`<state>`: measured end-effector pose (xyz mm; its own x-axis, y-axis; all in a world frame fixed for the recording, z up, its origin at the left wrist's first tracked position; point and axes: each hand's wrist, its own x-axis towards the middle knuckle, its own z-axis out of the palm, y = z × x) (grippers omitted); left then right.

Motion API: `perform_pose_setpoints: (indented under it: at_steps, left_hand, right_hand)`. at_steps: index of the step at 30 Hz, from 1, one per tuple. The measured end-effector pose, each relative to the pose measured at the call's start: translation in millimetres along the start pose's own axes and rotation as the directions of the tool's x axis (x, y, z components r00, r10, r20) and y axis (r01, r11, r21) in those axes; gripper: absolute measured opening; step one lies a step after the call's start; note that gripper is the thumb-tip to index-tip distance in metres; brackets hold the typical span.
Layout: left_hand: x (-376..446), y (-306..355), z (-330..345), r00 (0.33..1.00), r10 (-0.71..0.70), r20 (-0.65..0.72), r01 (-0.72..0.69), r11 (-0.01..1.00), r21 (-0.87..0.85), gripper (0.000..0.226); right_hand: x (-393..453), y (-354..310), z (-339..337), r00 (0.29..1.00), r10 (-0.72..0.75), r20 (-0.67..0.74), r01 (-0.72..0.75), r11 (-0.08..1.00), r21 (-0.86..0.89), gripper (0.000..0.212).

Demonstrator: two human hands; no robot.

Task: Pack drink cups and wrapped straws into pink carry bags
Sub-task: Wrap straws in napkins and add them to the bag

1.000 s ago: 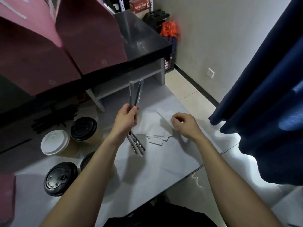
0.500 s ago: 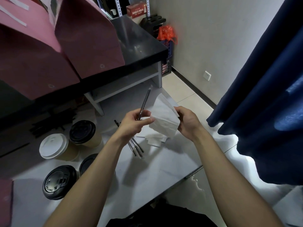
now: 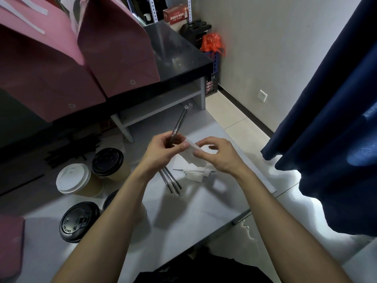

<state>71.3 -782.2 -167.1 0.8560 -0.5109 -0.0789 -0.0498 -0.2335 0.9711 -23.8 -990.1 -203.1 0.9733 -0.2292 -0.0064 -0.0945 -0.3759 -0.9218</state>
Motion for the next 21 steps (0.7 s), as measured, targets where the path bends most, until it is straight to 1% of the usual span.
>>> perform_pose_setpoints:
  at_steps: [2, 3, 5, 6, 7, 8, 9, 10, 11, 13, 14, 15, 16, 18, 19, 21]
  left_hand:
    - [-1.3, 1.2, -4.8, 1.0, 0.019, -0.024, -0.018, 0.998, 0.066, 0.017]
    - [-2.6, 2.0, -6.8, 0.998, 0.04, -0.044, -0.034, 0.992, 0.123, 0.02]
    - [-4.5, 3.5, -10.9, 0.993, 0.079, -0.082, -0.06, 0.976, 0.211, 0.039]
    - [-4.1, 4.3, -13.0, 0.994, 0.081, -0.078, -0.062, 0.973, 0.221, 0.05]
    - [-3.4, 4.9, -15.1, 0.996, 0.076, -0.051, -0.063, 0.974, 0.217, 0.054]
    - [-2.4, 5.3, -15.9, 0.997, 0.072, -0.015, -0.067, 0.973, 0.219, 0.049]
    - [-1.1, 4.7, -15.6, 0.998, 0.068, 0.001, -0.067, 0.969, 0.24, 0.037]
    - [-0.1, 3.8, -14.6, 0.998, 0.061, -0.022, -0.053, 0.964, 0.261, 0.025]
    - [1.6, 1.5, -14.8, 0.996, 0.052, -0.077, -0.03, 0.965, 0.261, 0.017]
    - [3.3, -5.9, -18.2, 0.977, 0.045, -0.207, 0.001, 0.976, 0.216, 0.012]
    - [3.0, -9.0, -21.2, 0.966, 0.05, -0.253, 0.002, 0.979, 0.203, 0.012]
    - [2.7, -11.5, -24.3, 0.958, 0.054, -0.282, 0.003, 0.98, 0.198, 0.012]
    - [2.7, -13.4, -27.0, 0.953, 0.052, -0.297, 0.006, 0.981, 0.192, 0.012]
    - [2.8, -16.0, -30.5, 0.95, 0.045, -0.31, 0.012, 0.984, 0.177, 0.011]
    - [2.8, -16.0, -31.1, 0.948, 0.044, -0.316, 0.013, 0.984, 0.176, 0.012]
    - [2.1, -14.3, -31.5, 0.943, 0.046, -0.328, 0.016, 0.983, 0.185, 0.012]
  right_hand:
    - [2.0, -5.2, 2.8, 1.0, 0.017, 0.001, -0.017, 1.0, -0.006, 0.01]
    - [2.1, -6.8, 3.2, 1.0, 0.01, 0.008, -0.01, 1.0, -0.001, 0.008]
    - [1.2, -10.0, 2.2, 0.999, -0.015, 0.037, 0.015, 1.0, 0.002, 0.007]
    - [1.4, -11.2, 1.1, 0.998, -0.023, 0.056, 0.023, 1.0, -0.002, 0.007]
    - [2.4, -11.8, -0.2, 0.997, -0.023, 0.074, 0.023, 1.0, 0.002, 0.007]
    - [4.4, -11.4, -1.4, 0.996, -0.017, 0.082, 0.015, 1.0, 0.018, 0.009]
    - [5.9, -10.0, -2.5, 0.997, -0.011, 0.076, 0.008, 0.999, 0.04, 0.012]
    - [6.2, -7.6, -3.2, 0.999, -0.007, 0.049, 0.004, 0.999, 0.053, 0.017]
    - [5.1, -3.5, -4.0, 1.0, -0.007, 0.0, 0.007, 0.999, 0.038, 0.018]
    - [-1.5, 11.4, -7.5, 0.993, -0.021, -0.115, 0.01, 0.995, -0.098, 0.012]
    - [-6.7, 20.6, -8.3, 0.99, -0.03, -0.134, 0.003, 0.98, -0.197, 0.009]
    - [-12.5, 29.9, -7.5, 0.993, -0.029, -0.113, -0.005, 0.957, -0.29, 0.008]
    - [-18.1, 37.9, -3.9, 0.998, -0.016, -0.057, -0.006, 0.931, -0.364, 0.009]
    - [-28.5, 48.1, 10.6, 0.995, 0.011, 0.102, 0.039, 0.88, -0.474, 0.013]
    - [-32.9, 50.7, 19.3, 0.986, 0.011, 0.167, 0.076, 0.857, -0.509, 0.015]
    - [-38.3, 53.0, 31.9, 0.977, -0.022, 0.214, 0.135, 0.838, -0.528, 0.018]
